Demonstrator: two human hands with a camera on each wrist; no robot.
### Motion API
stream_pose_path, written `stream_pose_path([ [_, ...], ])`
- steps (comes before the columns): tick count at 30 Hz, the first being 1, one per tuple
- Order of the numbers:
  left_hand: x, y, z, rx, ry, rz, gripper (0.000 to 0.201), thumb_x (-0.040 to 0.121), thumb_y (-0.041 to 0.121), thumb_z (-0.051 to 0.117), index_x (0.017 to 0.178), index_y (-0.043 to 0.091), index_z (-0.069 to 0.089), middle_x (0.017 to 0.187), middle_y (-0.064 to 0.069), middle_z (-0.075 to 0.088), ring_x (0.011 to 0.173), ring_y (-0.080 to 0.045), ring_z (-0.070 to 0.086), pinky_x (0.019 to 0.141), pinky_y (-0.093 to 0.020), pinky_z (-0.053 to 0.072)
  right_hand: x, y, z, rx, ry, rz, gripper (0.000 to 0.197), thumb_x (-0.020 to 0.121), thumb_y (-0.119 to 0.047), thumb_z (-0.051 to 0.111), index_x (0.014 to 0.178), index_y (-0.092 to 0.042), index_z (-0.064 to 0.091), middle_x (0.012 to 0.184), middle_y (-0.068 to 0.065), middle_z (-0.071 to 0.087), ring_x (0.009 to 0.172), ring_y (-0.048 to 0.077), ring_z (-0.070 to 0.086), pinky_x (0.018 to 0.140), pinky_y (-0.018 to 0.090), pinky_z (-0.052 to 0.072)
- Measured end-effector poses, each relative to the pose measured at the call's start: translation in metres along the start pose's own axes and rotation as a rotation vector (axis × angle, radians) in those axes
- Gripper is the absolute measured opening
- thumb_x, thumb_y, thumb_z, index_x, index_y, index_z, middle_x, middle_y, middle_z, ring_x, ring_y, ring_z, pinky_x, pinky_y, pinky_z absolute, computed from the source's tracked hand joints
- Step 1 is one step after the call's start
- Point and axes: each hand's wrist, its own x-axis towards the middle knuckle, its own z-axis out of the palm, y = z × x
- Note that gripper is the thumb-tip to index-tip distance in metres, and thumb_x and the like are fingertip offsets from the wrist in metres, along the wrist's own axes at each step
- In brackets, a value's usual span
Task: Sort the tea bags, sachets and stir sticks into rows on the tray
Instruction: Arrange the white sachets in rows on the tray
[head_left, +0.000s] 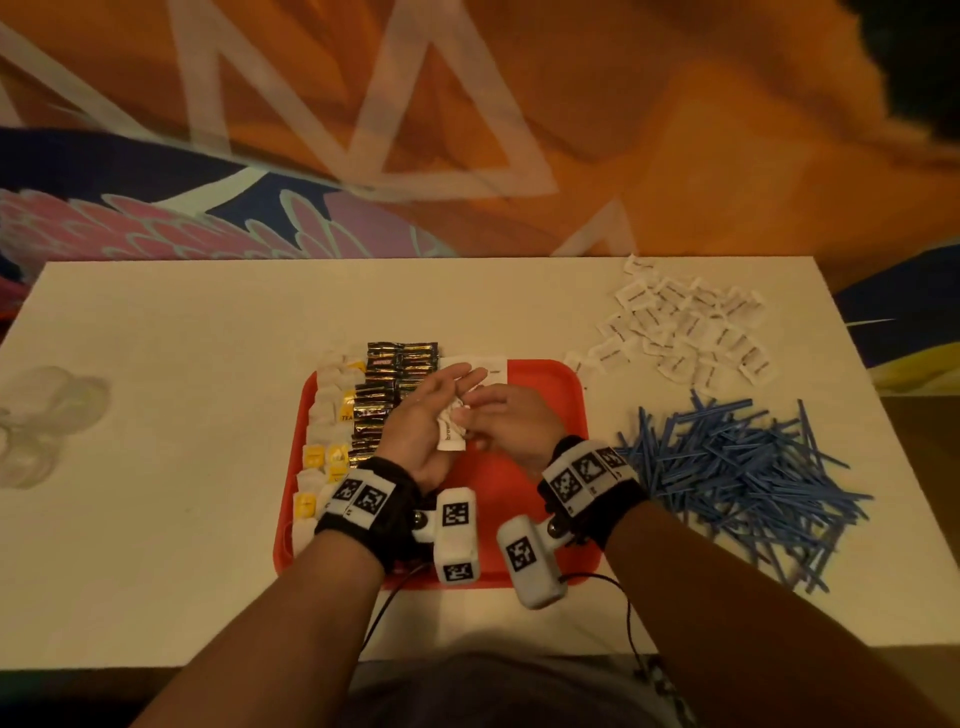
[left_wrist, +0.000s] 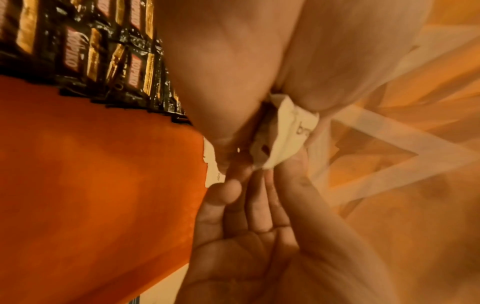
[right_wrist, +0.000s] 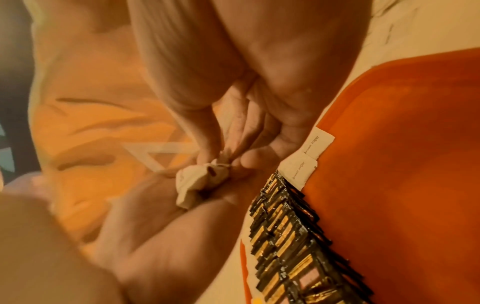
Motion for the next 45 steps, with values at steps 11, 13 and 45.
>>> stream_pose_path([
  [11, -0.016, -0.011, 0.009, 0.058, -0.053, -0.042, 0.029, 0.106, 0.016, 0.036, 0.114, 0.008, 0.063, 0.107, -0.014, 0.070, 0.090, -0.024, 0.066, 0.077, -0.035, 0.053, -0.026, -0.003, -0.027, 0.209, 0.042, 0.103, 0.015, 0.082, -0.005, 0.075, 0.094, -0.011, 0.070, 0.081, 0.009, 0.068, 0.064, 0.017, 0.053, 0.049, 0.022, 0.041],
  [13, -0.018, -0.012, 0.010, 0.144, -0.010, -0.053, 0.028, 0.107, 0.013, 0.036, 0.114, 0.008, 0.063, 0.101, -0.014, 0.069, 0.084, -0.024, 0.066, 0.066, -0.034, 0.058, -0.029, -0.006, -0.030, 0.184, 0.098, 0.067, 0.015, 0.080, -0.005, 0.077, 0.091, -0.010, 0.070, 0.077, 0.008, 0.068, 0.059, 0.015, 0.053, 0.047, 0.021, 0.041],
  [45, -0.012, -0.004, 0.013, 0.494, 0.003, 0.159, 0.013, 0.094, 0.016, 0.066, 0.098, 0.006, 0.072, 0.075, -0.009, 0.063, 0.064, -0.013, 0.053, 0.038, -0.018, 0.030, -0.040, -0.023, -0.044, 0.414, 0.201, -0.001, 0.011, 0.079, 0.001, 0.075, 0.086, -0.004, 0.068, 0.079, 0.010, 0.069, 0.068, 0.017, 0.061, 0.057, 0.022, 0.050],
])
